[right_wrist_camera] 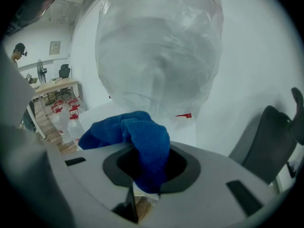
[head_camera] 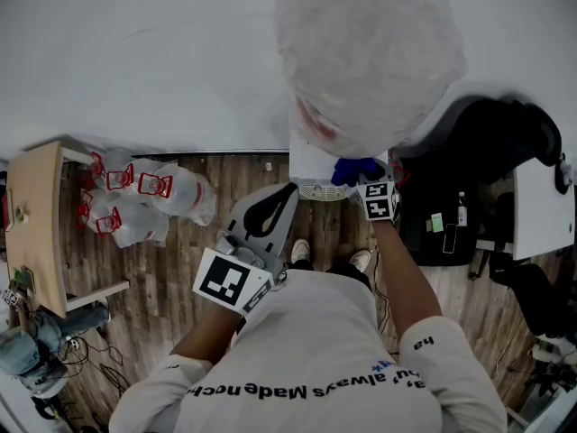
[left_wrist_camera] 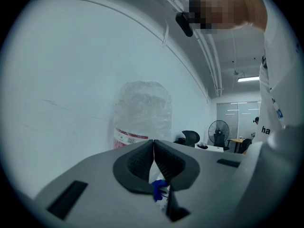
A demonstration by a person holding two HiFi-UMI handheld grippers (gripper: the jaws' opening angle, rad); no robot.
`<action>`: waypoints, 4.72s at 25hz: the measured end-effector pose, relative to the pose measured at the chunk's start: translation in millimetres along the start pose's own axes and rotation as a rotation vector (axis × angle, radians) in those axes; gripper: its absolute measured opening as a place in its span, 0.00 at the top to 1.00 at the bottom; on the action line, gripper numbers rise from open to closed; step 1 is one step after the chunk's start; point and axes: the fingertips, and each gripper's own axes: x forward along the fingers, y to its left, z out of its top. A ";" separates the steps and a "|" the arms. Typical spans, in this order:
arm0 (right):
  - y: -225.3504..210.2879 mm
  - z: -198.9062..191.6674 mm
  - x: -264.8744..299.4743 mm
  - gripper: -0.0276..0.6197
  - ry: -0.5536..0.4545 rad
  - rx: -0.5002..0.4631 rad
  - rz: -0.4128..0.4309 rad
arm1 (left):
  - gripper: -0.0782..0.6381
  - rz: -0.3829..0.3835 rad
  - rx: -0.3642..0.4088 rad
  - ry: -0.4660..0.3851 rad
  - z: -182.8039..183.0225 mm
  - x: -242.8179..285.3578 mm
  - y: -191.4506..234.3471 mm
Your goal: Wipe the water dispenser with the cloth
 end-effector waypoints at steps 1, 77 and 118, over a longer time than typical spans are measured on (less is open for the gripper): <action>0.5 -1.1 -1.3 0.82 -0.001 0.001 0.001 | 0.86 0.000 0.000 0.001 -0.1 0.3 0.1; -97.3 -13.3 37.7 0.83 -0.031 0.211 0.087 | 0.86 0.039 0.002 0.025 -3.8 7.7 4.2; 33.6 21.3 -81.5 0.82 -0.231 0.523 0.105 | 0.86 0.044 -0.001 0.002 -0.5 -10.9 11.5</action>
